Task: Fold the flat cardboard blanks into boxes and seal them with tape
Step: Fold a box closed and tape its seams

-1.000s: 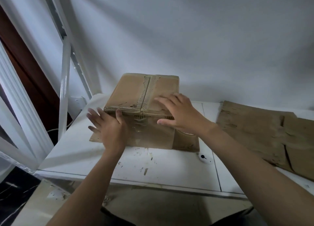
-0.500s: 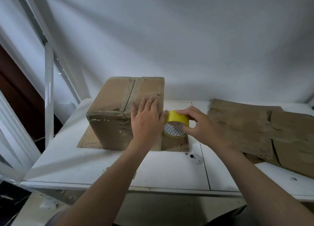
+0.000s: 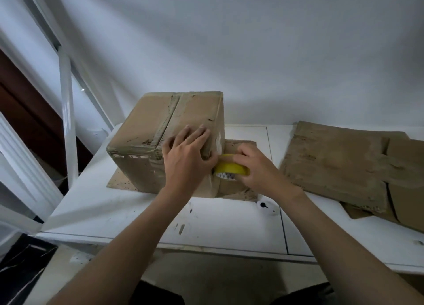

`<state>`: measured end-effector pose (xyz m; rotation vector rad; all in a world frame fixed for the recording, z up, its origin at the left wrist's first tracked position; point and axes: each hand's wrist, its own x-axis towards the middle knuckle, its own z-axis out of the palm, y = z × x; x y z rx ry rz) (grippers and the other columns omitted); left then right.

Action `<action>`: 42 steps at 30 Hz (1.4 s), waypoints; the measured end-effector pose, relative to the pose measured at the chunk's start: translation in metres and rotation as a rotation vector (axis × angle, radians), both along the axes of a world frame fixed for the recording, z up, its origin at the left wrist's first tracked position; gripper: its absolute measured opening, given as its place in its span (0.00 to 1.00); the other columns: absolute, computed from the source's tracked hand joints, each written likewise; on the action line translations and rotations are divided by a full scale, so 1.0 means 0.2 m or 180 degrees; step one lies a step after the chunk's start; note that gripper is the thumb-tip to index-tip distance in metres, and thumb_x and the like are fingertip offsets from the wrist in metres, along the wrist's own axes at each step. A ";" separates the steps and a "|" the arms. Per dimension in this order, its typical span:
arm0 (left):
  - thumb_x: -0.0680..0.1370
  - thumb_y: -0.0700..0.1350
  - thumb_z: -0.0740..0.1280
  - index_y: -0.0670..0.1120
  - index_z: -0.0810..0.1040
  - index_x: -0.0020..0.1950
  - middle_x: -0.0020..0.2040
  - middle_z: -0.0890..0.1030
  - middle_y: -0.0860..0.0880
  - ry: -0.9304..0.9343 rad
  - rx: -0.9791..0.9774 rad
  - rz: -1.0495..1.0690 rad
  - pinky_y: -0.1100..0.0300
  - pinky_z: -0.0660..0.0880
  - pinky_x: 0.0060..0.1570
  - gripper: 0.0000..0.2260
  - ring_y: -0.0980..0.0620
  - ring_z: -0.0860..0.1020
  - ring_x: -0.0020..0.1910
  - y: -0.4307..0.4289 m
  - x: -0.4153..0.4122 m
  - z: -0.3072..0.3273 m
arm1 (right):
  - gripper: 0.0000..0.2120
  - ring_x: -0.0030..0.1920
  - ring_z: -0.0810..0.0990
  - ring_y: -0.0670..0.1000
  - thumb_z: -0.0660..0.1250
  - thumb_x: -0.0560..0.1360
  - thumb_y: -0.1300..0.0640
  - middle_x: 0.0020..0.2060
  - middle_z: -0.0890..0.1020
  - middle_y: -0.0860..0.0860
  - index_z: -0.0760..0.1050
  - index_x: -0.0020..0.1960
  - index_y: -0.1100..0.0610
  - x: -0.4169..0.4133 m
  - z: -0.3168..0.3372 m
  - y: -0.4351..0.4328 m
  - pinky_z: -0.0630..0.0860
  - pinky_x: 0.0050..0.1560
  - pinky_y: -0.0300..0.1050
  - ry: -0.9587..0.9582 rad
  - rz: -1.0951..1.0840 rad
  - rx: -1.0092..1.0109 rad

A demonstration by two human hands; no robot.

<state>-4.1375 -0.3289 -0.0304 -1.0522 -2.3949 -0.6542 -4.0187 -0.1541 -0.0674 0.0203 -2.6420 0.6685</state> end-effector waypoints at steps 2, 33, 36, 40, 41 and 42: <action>0.74 0.58 0.66 0.54 0.80 0.68 0.69 0.78 0.57 -0.0084 0.0069 -0.0169 0.46 0.59 0.69 0.23 0.50 0.70 0.74 -0.06 -0.04 0.01 | 0.28 0.47 0.67 0.47 0.74 0.73 0.58 0.48 0.68 0.45 0.74 0.71 0.43 0.01 0.01 -0.05 0.70 0.43 0.40 0.0000 0.0062 0.0087; 0.75 0.69 0.64 0.61 0.76 0.68 0.75 0.69 0.60 -0.1093 0.0324 -0.1379 0.64 0.50 0.77 0.25 0.49 0.54 0.81 -0.86 -0.59 -0.05 | 0.30 0.45 0.71 0.47 0.78 0.71 0.50 0.45 0.72 0.47 0.75 0.71 0.51 -0.14 -0.06 -0.74 0.69 0.47 0.38 0.0188 0.0471 -0.0544; 0.72 0.68 0.68 0.62 0.79 0.62 0.77 0.68 0.54 -0.1447 0.0629 -0.1058 0.57 0.49 0.77 0.21 0.51 0.51 0.81 -0.81 -0.50 -0.04 | 0.30 0.46 0.71 0.47 0.78 0.71 0.48 0.45 0.71 0.43 0.75 0.71 0.51 -0.14 -0.08 -0.77 0.69 0.48 0.39 0.0225 0.0498 -0.0593; 0.67 0.60 0.76 0.49 0.82 0.59 0.68 0.76 0.48 -0.0711 0.0931 -0.0760 0.60 0.50 0.77 0.24 0.38 0.57 0.78 -0.66 -0.37 -0.09 | 0.29 0.46 0.70 0.46 0.78 0.72 0.50 0.45 0.71 0.43 0.75 0.71 0.53 -0.09 -0.10 -0.80 0.67 0.48 0.37 0.0264 0.0370 -0.0583; 0.67 0.58 0.76 0.47 0.83 0.58 0.66 0.78 0.48 -0.0570 0.0971 -0.0808 0.60 0.53 0.77 0.24 0.37 0.60 0.77 -0.65 -0.36 -0.10 | 0.29 0.46 0.70 0.46 0.78 0.72 0.51 0.46 0.71 0.43 0.75 0.71 0.53 -0.06 -0.10 -0.80 0.67 0.48 0.37 0.0273 0.0321 -0.0540; 0.67 0.57 0.77 0.46 0.83 0.58 0.65 0.79 0.49 -0.0502 0.0988 -0.0891 0.57 0.59 0.76 0.23 0.38 0.62 0.76 -0.65 -0.36 -0.11 | 0.30 0.47 0.70 0.46 0.78 0.72 0.51 0.47 0.71 0.43 0.75 0.72 0.53 -0.04 -0.10 -0.81 0.68 0.47 0.37 0.0288 0.0287 -0.0491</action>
